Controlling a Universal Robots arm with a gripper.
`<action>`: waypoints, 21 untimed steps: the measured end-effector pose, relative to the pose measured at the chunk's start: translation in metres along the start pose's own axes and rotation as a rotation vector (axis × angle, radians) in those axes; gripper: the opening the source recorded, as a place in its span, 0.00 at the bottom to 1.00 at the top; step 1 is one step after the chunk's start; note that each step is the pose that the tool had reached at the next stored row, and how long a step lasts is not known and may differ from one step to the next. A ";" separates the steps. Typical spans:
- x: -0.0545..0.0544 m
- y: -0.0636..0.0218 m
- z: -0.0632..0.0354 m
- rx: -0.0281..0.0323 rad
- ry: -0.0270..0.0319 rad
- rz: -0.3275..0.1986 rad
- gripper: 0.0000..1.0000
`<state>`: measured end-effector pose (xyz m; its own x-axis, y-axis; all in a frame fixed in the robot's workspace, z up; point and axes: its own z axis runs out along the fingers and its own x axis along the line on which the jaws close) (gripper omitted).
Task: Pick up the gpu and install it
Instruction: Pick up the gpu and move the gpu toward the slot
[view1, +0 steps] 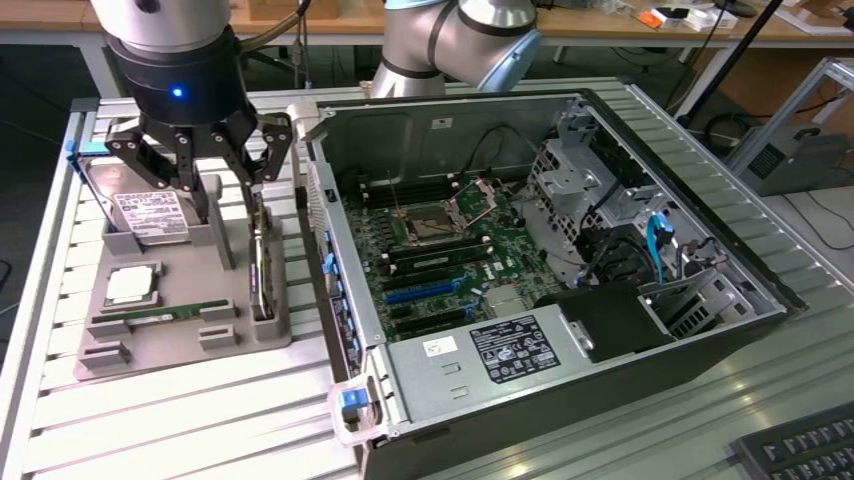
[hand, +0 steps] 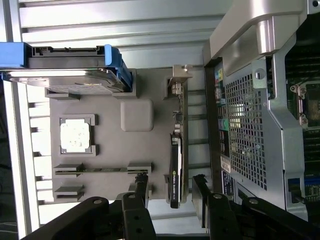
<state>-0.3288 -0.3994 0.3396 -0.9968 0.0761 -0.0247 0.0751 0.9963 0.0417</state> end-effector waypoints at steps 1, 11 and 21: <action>0.000 0.0000 0.0002 -0.0001 0.0000 0.000 0.48; 0.003 -0.0003 0.0014 -0.0001 0.0000 0.000 0.48; 0.005 -0.0005 0.0025 0.0000 0.0001 0.000 0.48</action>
<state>-0.3341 -0.3994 0.3370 -0.9968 0.0762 -0.0246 0.0751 0.9963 0.0417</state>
